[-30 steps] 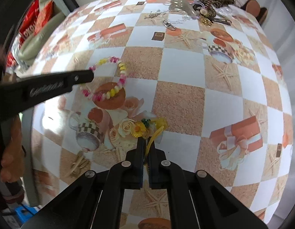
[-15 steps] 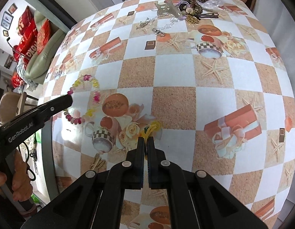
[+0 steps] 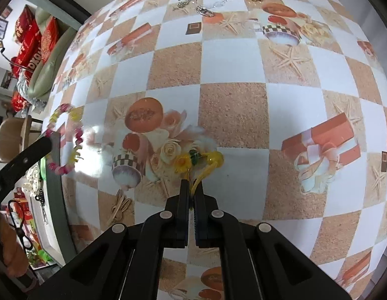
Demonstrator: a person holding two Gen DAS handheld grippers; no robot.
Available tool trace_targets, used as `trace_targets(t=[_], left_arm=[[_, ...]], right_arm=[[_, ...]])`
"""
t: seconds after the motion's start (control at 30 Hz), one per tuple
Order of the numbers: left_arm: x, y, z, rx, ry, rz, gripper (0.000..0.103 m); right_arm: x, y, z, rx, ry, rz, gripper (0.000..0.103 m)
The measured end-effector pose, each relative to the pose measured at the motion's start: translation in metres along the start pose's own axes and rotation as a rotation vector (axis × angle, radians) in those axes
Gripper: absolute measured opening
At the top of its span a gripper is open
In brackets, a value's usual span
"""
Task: Organize jewelry
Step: 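Carry the beaded bracelet with the left tool over the tray while the right tool carries the yellow hair tie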
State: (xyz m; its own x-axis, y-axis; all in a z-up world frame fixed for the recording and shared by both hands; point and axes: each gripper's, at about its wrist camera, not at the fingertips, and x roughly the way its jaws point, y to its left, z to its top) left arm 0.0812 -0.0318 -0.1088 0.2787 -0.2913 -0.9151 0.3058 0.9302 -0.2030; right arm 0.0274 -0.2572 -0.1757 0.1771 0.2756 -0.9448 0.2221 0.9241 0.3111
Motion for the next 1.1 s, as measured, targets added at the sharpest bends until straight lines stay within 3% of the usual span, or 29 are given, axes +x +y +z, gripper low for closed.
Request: trace_targets(t=[0.23, 0.6, 1.1], left_arm=[[-0.009, 0.01, -0.008, -0.021, -0.004, 0.0, 0.014], [-0.035, 0.03, -0.026, -0.087, -0.025, -0.007, 0.014], [-0.094, 0.106, -0.084, -0.242, -0.059, 0.069, 0.014]], right_arm=[[-0.014, 0.007, -0.001, -0.029, -0.058, -0.035, 0.002], [-0.059, 0.045, 0.004, -0.095, -0.128, 0.03, 0.002], [-0.081, 0.165, -0.002, -0.333, -0.13, 0.134, 0.002]])
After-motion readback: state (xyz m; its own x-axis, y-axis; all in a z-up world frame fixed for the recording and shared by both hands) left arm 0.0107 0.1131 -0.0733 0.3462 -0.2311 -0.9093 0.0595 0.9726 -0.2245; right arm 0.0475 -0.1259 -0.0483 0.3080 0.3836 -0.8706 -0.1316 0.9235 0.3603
